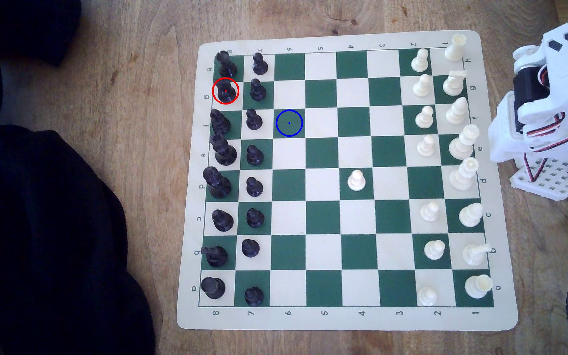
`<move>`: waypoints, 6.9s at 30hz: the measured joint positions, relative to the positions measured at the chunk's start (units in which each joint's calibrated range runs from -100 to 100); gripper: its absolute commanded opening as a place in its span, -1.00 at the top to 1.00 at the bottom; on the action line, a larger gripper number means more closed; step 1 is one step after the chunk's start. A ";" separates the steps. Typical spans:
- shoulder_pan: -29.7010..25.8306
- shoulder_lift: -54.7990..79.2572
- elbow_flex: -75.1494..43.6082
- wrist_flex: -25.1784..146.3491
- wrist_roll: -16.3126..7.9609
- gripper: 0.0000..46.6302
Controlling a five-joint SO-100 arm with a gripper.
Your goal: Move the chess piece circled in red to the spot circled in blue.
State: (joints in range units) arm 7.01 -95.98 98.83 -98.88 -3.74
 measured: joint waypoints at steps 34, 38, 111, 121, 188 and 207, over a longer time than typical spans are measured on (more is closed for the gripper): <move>7.15 17.09 -28.65 104.78 -17.29 0.99; 7.60 26.39 -33.89 106.69 -19.83 0.99; 9.22 137.24 -142.52 156.10 1.22 0.35; 9.07 137.75 -142.52 154.90 1.22 0.41; 3.61 105.57 -111.88 154.18 0.68 0.98; 3.98 94.68 -81.43 146.45 1.27 0.98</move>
State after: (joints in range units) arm 10.99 -1.30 17.40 47.57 -2.47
